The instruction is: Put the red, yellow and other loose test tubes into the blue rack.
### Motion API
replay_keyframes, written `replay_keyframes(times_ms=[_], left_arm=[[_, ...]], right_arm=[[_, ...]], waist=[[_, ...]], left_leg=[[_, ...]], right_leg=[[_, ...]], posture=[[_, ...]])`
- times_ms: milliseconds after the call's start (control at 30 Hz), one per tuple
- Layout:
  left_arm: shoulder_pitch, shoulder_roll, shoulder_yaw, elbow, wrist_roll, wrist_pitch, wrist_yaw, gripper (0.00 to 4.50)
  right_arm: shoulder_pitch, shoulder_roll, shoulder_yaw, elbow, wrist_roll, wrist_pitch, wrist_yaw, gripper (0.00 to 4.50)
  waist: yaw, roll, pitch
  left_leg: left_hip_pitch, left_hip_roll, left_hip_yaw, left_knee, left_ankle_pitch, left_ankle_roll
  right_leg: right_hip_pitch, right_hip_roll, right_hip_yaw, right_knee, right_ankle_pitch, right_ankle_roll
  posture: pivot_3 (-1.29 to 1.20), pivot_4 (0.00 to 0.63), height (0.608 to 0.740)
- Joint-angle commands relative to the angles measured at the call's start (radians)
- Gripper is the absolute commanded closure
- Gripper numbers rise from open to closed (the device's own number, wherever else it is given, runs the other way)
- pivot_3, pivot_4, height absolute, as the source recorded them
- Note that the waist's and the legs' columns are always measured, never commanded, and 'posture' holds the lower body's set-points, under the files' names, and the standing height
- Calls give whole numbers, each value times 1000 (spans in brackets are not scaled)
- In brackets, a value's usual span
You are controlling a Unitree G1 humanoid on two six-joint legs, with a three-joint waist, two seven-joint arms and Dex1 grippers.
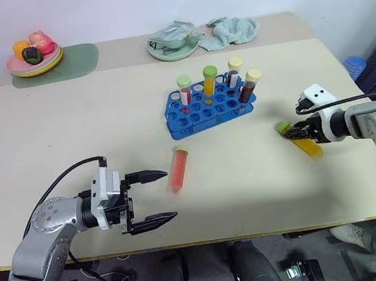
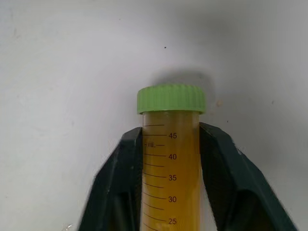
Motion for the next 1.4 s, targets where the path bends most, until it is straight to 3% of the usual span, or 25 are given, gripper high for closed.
replay_keyframes(times_ms=[33, 267, 400, 633, 767, 867, 1067, 1233, 1400], left_arm=[[-6, 1, 17, -35, -22, 0, 6, 0], [-10, 0, 18, -32, -19, 2, 12, 0], [-15, -2, 14, -30, -18, 2, 14, 0], [-15, -3, 14, -31, -19, 2, 19, 0], [-2, -24, 30, -23, -15, -8, 55, 0], [1, -84, 66, 11, -20, -17, 131, 0], [-35, -215, 93, 88, 152, -90, 410, 0], [-44, -270, 70, 97, 230, -127, 508, 0], [-63, -301, 36, 107, 264, -140, 541, 0]], right_arm=[[0, 4, -10, -13, -11, -22, 6, 2839], [10, 5, -15, -23, -17, -37, 9, 2839], [13, 5, -13, -27, -18, -42, 14, 3682], [25, 4, -38, -52, -6, -45, 6, 3683], [17, 42, -149, -153, 109, 21, 19, 3683], [14, 149, -280, -236, 232, -9, 6, 3683], [28, 504, -386, -270, 295, -436, -50, 3683], [5, 671, -367, -123, 173, -810, -160, 3683], [-61, 744, -330, 188, -10, -1269, -244, 3683]], waist=[[0, 0, 0], [0, 0, 0], [0, 0, 0], [0, 0, 0], [-2, 0, 0], [-1, 0, 0], [2, -1, 0], [8, -1, -1], [-2, -1, -1]], left_leg=[[0, 0, 0, 0, 0, 0], [0, 0, 0, 0, 0, 0], [0, 0, 0, 0, 0, 0], [0, 0, 0, 0, 0, 0], [0, 0, 0, 0, 0, 0], [0, 1, -1, 0, 0, 0], [0, 0, -1, 0, 0, 0], [-1, -1, -1, 1, 0, 0], [0, -2, 0, 0, 1, -1]], right_leg=[[0, 0, 0, 0, 0, 0], [0, 0, 0, 0, 0, 0], [0, 0, 0, 0, 0, 0], [0, 0, 0, 0, 0, 0], [0, 0, 0, 0, 0, 0], [0, 1, 0, 1, 0, 0], [0, 0, 0, 1, 0, 0], [0, -2, 0, 1, 0, 1], [-2, 0, 0, 2, 0, 1]], posture=[[0, 150, 740], [0, 150, 740], [0, 150, 740], [0, 150, 740], [0, 150, 740], [0, 150, 740], [0, 150, 740], [0, 150, 740], [0, 150, 740]])
